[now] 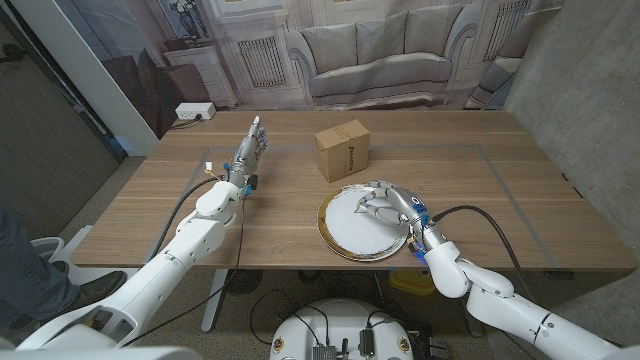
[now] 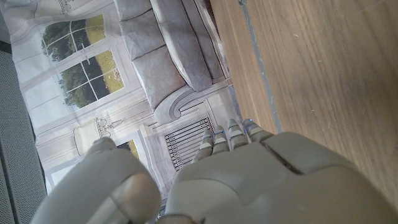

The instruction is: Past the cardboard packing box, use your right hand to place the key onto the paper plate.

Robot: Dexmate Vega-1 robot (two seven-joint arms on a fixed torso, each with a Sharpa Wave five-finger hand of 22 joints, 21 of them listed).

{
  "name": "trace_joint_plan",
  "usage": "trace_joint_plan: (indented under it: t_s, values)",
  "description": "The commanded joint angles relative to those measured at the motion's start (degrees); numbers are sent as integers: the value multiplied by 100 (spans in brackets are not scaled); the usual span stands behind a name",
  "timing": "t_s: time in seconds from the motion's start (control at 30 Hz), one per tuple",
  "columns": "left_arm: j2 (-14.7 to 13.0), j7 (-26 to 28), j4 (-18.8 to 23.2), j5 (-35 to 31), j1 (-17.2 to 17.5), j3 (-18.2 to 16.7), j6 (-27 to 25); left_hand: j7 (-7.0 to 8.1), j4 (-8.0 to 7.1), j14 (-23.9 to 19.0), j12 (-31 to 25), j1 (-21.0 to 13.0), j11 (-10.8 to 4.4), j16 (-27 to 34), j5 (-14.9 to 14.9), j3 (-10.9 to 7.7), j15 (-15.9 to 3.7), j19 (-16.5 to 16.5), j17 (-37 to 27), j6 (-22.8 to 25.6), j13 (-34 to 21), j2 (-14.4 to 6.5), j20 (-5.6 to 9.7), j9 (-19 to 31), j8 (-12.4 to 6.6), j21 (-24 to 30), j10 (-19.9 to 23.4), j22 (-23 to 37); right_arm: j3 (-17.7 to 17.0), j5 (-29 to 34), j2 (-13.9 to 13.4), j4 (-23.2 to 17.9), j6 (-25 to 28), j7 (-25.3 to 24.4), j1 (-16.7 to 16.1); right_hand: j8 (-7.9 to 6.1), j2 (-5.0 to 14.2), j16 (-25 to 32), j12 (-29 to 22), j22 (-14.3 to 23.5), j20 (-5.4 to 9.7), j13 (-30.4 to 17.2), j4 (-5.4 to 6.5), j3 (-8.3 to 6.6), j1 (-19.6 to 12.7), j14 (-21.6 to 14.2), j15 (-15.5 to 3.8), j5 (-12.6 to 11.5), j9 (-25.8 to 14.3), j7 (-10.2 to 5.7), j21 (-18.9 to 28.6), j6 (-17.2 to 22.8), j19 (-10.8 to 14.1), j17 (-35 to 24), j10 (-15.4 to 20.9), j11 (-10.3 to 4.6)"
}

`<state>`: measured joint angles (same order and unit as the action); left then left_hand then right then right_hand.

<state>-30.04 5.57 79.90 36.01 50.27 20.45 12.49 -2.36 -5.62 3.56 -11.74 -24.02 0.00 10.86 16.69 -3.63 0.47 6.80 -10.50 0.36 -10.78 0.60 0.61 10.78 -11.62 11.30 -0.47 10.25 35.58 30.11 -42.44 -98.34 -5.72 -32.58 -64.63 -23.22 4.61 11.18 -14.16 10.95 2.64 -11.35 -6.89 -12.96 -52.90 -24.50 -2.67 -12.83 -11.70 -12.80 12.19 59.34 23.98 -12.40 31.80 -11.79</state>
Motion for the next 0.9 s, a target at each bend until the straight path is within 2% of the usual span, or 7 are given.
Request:
trace_joint_plan:
  t_s: [0.03, 0.37, 0.63, 0.9]
  values:
    - [-5, -6, -17, 16, 4, -20, 23, -1, -3, 26, -12, -15, 3, 2, -23, 46, 7, 33, -11, 18, -33, -23, 23, 11, 20, 2, 17, 12, 46, 31, -13, -6, 64, 29, 31, 35, 2, 13, 4, 11, 272, -6, -3, 7, 4, 29, -479, 20, -19, -2, -8, -75, -43, -10, -32, 18]
    - [-10, -2, -3, 17, 14, -25, 27, 4, -3, 29, -9, -19, -4, 1, -23, 56, 1, 34, -11, 16, -33, -27, 21, 11, 21, 3, 10, 12, 55, 22, -38, -33, 106, 76, 38, 211, -43, -16, 65, 11, 236, -12, -28, 28, -9, 120, -441, 17, -9, -2, -22, -440, -102, 1, -176, 75]
    - [-17, -3, 6, 27, 29, -32, 24, 0, -2, 24, -10, -21, -2, 3, -23, 63, 0, 37, -11, 17, -33, -30, 22, 11, 20, 4, 12, 12, 66, 24, -60, -54, 147, 124, 39, 255, -99, -31, 84, 10, 208, -16, -26, 66, 29, 182, -398, 25, -20, -2, -37, -538, -157, 8, -232, 126]
    - [-28, -11, 16, 33, 42, -37, 26, 7, -3, 27, -13, -24, 4, 2, -23, 71, 4, 37, -11, 18, -33, -35, 19, 11, 20, 5, 18, 12, 69, 27, -85, -87, 182, 150, 29, 444, -199, -28, 119, 10, 177, -26, -2, 143, 137, 264, -372, 33, -31, 13, -47, -950, -229, 12, -355, 224]
